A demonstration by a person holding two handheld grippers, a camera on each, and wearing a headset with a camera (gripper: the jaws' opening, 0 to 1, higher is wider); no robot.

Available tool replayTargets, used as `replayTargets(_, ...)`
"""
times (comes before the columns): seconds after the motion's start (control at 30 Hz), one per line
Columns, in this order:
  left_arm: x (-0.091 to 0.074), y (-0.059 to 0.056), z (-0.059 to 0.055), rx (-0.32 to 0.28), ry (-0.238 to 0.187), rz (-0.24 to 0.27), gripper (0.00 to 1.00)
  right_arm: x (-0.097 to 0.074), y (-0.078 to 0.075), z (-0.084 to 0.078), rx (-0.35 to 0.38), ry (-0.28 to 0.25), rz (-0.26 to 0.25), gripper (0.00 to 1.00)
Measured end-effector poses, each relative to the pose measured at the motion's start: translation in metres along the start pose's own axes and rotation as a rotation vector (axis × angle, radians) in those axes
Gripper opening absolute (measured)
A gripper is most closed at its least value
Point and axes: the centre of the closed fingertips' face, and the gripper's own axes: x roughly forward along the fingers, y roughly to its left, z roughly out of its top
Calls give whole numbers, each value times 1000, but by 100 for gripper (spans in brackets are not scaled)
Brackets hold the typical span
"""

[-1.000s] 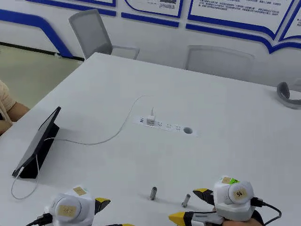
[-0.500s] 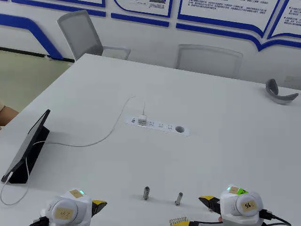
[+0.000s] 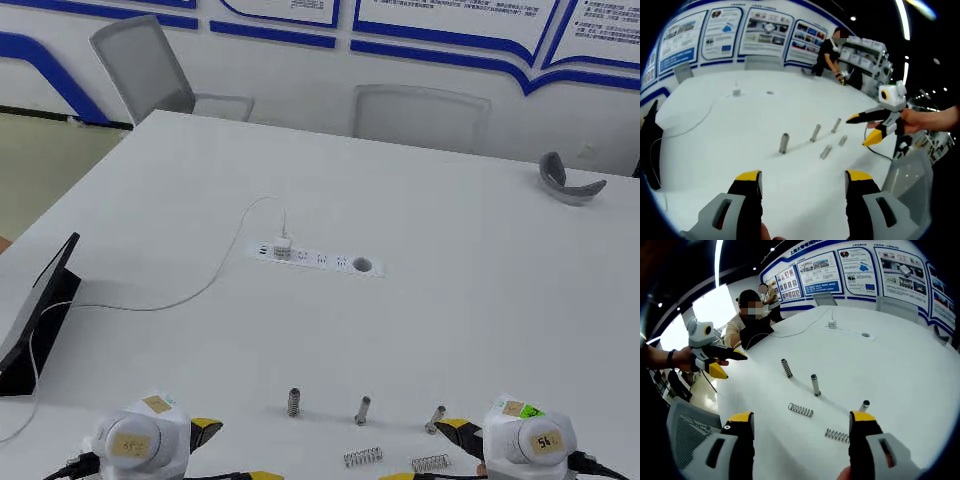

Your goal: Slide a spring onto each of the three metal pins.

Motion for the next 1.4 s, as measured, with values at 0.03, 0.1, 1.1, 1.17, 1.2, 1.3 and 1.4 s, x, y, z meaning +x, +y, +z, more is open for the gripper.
replayTargets(0.03,1,-1,1,2,1,-2,69,-2,-1,-3,5,-1,-5,79)
replayTargets(0.1,2,-2,2,5,1,-5,69,-6,-3,-6,14,-1,-10,80)
replayTargets(1.1,32,-30,8,74,48,-61,69,-44,-16,-37,93,-16,-59,82)
replayTargets(1.17,35,-32,8,85,56,-63,69,-45,-17,-39,96,-15,-61,82)
replayTargets(1.2,36,-33,8,88,57,-67,69,-46,-17,-40,98,-15,-60,82)
replayTargets(1.3,38,-36,7,110,71,-80,69,-48,-16,-41,103,-17,-62,82)
replayTargets(1.4,42,-36,8,122,80,-84,68,-51,-16,-43,107,-18,-62,82)
